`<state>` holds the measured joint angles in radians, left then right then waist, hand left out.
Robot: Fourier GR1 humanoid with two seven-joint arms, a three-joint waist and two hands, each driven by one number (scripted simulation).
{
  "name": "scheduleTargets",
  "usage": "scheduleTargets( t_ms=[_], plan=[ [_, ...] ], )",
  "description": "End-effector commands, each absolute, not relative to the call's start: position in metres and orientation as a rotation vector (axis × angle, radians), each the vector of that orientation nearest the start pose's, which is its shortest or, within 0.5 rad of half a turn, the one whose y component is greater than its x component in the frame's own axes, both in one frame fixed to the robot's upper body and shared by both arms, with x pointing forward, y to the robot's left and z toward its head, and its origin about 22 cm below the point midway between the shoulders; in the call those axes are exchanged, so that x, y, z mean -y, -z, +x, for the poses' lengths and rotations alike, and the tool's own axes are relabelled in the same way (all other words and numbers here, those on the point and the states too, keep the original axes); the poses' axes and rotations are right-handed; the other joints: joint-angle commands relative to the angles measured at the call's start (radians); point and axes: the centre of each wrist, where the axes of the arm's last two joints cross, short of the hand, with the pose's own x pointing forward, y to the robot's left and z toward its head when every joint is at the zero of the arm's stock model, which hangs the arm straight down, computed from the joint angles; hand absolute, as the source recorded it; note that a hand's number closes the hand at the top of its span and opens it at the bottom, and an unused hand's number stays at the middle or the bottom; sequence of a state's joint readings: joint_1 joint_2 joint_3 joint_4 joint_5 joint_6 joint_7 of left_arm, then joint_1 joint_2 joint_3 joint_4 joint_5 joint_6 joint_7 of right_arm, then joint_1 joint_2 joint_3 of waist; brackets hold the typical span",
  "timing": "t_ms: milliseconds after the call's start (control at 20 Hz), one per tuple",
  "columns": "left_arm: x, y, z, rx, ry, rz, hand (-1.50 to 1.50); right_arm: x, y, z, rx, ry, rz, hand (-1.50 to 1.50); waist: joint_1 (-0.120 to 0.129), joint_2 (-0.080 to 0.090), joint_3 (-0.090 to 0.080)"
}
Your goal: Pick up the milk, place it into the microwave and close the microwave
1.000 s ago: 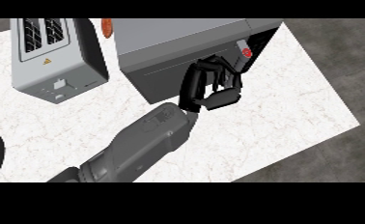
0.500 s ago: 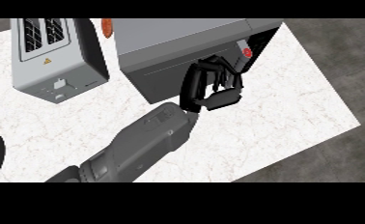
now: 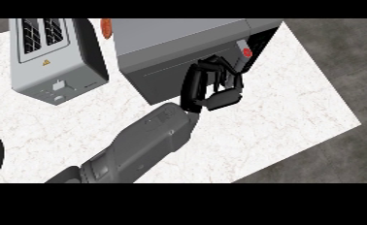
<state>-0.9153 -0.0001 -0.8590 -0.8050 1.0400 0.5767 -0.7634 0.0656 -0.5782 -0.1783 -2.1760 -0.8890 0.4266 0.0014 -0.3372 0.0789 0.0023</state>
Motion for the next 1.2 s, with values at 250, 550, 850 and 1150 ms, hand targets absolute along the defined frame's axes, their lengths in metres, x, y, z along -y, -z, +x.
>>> scheduleTargets(
  t_ms=[250,550,850,1150],
  plan=[
    [-0.004,-0.037,0.357,1.920,0.149,-0.256,1.50,0.314,-0.192,0.192,2.060,-0.473,0.744,-1.50,-0.012,0.013,0.003],
    [-0.016,-0.019,0.358,1.836,0.126,-0.123,1.50,0.312,-0.194,0.191,2.041,-0.499,0.810,-1.50,0.012,0.011,0.002],
    [-0.022,-0.009,0.358,1.781,0.103,-0.049,1.50,0.319,-0.200,0.187,2.062,-0.496,0.781,-1.50,0.041,-0.004,0.001],
    [-0.030,0.007,0.352,1.705,0.055,-0.039,1.50,0.322,-0.203,0.182,2.054,-0.478,0.761,-1.50,0.083,-0.006,-0.003]
  ],
)
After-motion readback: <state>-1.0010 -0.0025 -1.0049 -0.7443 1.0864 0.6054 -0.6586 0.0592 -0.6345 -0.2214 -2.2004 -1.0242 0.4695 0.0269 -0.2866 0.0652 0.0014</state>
